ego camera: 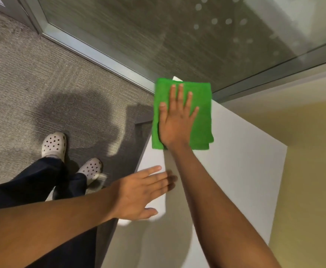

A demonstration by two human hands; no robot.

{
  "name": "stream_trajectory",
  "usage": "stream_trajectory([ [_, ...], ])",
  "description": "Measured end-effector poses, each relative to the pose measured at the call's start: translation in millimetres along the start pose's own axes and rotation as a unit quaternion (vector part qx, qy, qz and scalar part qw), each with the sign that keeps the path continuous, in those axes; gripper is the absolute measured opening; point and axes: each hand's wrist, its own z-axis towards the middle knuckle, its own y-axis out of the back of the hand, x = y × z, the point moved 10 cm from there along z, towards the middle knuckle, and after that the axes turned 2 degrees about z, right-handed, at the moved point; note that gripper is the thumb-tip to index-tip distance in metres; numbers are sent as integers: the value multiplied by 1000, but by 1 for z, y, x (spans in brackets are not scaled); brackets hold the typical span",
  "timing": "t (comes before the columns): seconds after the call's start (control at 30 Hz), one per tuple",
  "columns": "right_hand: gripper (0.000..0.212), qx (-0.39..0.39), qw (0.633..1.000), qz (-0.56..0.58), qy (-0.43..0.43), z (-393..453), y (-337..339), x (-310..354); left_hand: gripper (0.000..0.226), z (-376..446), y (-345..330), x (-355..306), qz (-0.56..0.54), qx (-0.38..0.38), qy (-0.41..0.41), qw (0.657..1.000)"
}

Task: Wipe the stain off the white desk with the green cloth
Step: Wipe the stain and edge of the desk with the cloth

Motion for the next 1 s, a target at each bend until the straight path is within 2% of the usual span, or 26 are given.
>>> stream_trajectory([
  [0.07, 62, 35, 992, -12, 122, -15, -5, 7, 87, -1, 5, 2, 0, -16, -4, 1000],
  [0.13, 61, 43, 986, -11, 163, -12, 6, -18, 88, -3, 7, 2, 9, -14, -10, 1000],
  [0.17, 61, 34, 991, -8, 130, -2, 15, -39, 88, -3, 7, 2, 12, -15, -14, 1000],
  [0.23, 60, -3, 1000, 16, -22, 18, 31, -83, 87, -3, 8, 1, 16, -22, -19, 999],
  [0.3, 60, -34, 989, 34, -139, 22, 29, -89, 87, -2, 10, 2, 25, -17, -18, 999],
  [0.33, 60, -34, 989, 34, -140, 17, 22, -74, 87, -2, 10, 2, 24, -12, -21, 999],
  [0.37, 61, -29, 994, 25, -103, 8, 16, -55, 87, -1, 10, 2, 22, -9, -22, 999],
  [0.43, 61, 0, 1000, -2, 24, -22, 3, -22, 88, -1, 10, 1, 24, -6, -17, 1000],
  [0.5, 61, 43, 992, -18, 119, -46, -3, -19, 88, 0, 8, 2, 21, 0, -19, 1000],
  [0.57, 61, 65, 985, -20, 158, -38, 2, -30, 88, -1, 5, 1, 20, 7, -11, 1000],
  [0.63, 61, 57, 989, -16, 139, -9, 7, -35, 87, -2, 2, 0, 19, 14, -10, 1000],
  [0.77, 61, -8, 1000, 13, -8, 48, 15, -21, 88, -2, 14, 3, 1, -16, -7, 1000],
  [0.83, 60, -19, 998, 29, -49, 55, 13, -15, 89, 0, 26, 5, -16, -38, -12, 999],
  [1.0, 63, 3, 1000, 24, -2, -9, -1, 8, 80, 3, 53, 6, -41, -110, -21, 993],
])
